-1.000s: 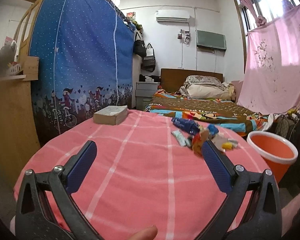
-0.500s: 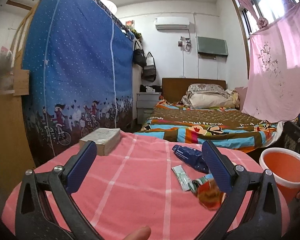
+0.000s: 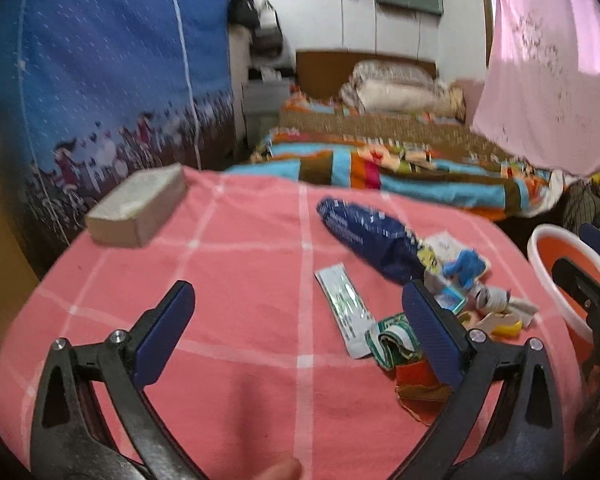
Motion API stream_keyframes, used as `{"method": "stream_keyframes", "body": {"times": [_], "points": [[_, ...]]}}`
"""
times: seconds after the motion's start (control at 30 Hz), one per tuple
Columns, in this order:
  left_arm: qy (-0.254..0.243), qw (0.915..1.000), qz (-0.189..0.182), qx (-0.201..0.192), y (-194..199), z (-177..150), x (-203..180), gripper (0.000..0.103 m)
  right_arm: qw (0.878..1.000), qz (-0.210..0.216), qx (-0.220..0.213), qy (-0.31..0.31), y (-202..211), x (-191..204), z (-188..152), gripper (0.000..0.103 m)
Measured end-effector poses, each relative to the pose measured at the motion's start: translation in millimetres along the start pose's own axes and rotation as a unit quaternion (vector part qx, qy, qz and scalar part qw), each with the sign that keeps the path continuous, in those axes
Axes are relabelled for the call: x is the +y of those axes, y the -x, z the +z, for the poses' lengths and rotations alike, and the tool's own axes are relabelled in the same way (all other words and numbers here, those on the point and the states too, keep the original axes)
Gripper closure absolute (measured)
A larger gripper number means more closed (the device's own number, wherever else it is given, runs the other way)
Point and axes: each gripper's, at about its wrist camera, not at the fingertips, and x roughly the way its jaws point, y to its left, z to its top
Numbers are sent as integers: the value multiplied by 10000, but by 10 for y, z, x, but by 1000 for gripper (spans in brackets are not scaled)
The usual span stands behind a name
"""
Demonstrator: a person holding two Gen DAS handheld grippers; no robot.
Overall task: Collect trash
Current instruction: 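Move the left tool to the white paper strip and close on it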
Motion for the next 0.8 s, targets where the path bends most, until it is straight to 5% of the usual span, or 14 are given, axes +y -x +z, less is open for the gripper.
{"method": "stream_keyframes", "body": {"times": [0.13, 0.4, 0.67, 0.8], "points": [[161, 9992, -173, 323, -130, 21, 1, 11, 9992, 130, 366, -10, -117, -9, -39, 3], [694, 9933, -598, 710, -278, 75, 58, 39, 9944, 541, 901, 109, -286, 59, -120, 39], [1152, 9844, -871, 1008, -343, -8, 177, 48, 9888, 850, 1220, 157, -340, 107, -203, 45], [953, 9870, -730, 1064, -335, 13, 160, 55, 9881, 876, 1262, 125, -370, 111, -192, 46]]}}
